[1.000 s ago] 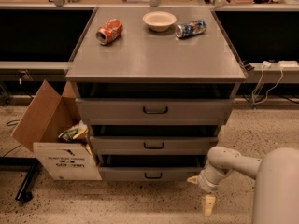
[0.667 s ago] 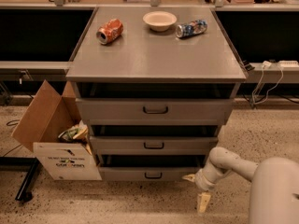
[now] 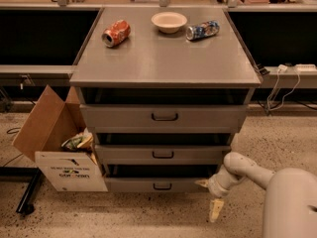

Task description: Open bottom drawer

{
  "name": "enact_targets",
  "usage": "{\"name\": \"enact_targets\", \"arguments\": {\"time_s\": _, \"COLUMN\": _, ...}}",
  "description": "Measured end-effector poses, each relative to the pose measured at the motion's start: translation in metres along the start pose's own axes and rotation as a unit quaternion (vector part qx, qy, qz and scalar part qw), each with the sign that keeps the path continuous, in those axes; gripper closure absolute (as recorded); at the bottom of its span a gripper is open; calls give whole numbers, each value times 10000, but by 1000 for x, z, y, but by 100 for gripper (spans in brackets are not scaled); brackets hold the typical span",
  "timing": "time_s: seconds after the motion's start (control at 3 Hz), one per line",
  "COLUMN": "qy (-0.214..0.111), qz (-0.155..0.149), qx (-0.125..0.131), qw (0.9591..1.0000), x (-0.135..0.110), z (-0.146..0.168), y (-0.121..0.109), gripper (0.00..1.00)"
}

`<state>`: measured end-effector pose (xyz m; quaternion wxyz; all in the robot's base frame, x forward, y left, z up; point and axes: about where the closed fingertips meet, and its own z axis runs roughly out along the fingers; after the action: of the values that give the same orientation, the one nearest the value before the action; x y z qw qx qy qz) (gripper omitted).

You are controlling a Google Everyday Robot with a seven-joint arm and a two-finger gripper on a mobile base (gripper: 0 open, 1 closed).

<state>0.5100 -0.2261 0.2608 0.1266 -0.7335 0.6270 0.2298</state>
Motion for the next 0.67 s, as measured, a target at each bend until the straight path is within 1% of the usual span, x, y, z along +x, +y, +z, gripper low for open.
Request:
{"name": "enact_targets", "arguments": {"time_s": 0.33, "qy": -301, "qz": -22, "qx": 246, "qw": 9992, "x": 3, "z": 4, "y": -14, "gripper": 0}}
{"name": "enact_targets", "arguments": {"time_s": 0.67, "qy": -471, "qz": -66, "qx": 447, "qw": 9979, "x": 4, "z": 8, "y": -26, "gripper": 0}}
